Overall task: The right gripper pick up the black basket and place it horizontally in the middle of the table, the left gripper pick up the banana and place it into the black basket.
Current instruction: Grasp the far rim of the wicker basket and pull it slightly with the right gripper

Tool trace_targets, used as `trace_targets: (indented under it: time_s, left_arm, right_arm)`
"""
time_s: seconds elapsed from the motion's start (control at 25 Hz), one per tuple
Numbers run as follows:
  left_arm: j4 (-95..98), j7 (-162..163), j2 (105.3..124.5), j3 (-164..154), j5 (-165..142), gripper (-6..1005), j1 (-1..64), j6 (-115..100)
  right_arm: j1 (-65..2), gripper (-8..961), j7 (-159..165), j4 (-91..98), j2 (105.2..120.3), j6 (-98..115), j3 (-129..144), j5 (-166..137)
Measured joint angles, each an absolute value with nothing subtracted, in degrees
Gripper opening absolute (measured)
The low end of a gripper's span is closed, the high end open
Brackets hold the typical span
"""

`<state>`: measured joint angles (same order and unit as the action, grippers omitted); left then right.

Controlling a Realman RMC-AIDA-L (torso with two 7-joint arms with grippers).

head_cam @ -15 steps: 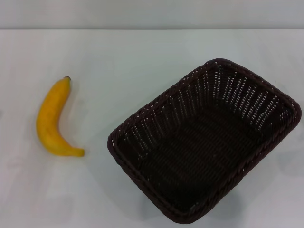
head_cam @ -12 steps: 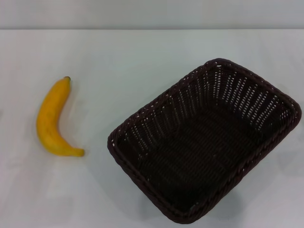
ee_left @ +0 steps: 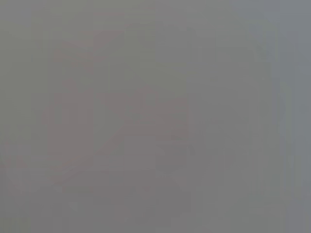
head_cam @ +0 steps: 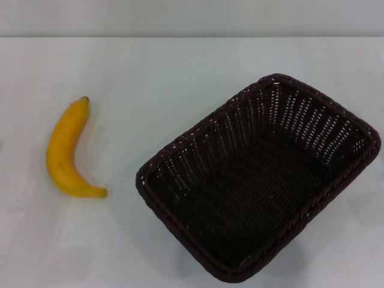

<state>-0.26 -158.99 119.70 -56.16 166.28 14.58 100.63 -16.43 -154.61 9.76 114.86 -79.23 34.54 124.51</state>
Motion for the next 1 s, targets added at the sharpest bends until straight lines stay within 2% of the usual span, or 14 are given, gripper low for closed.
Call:
trace_targets:
  time_s: [0.16, 0.32, 0.48, 0.72, 0.84, 1.0]
  left_arm:
    - [-0.27, -158.99, 119.69, -56.16, 166.28, 882, 14.47, 100.20]
    - [0.02, -158.99, 119.44, -56.15, 166.30, 882, 14.39, 99.90]
    - [0.31, -159.00, 119.28, -55.86, 166.64, 882, 14.27, 99.87]
    - [0.42, -159.07, 119.08, -55.75, 167.05, 882, 14.04, 99.78]
    - [0.97, -159.08, 119.02, -55.42, 167.70, 882, 13.85, 99.41]
    - [1.93, -158.94, 119.00, -55.08, 167.77, 882, 13.73, 98.53]
  right_arm:
    - [-14.33, 643, -144.83, 15.96, 114.72, -79.91, 38.49, 123.70]
    - [-11.65, 643, -126.52, 31.51, 114.71, -76.34, 42.15, 116.25]
    - [-11.69, 644, -107.68, 45.75, 114.23, -73.65, 41.95, 104.81]
    - [-16.75, 644, -74.64, 66.86, 111.42, -76.41, 42.41, 85.58]
    - [-22.84, 644, -58.56, 75.30, 109.65, -82.78, 42.40, 71.48]
    - [-31.70, 644, -47.32, 79.22, 108.31, -92.02, 42.43, 58.36]
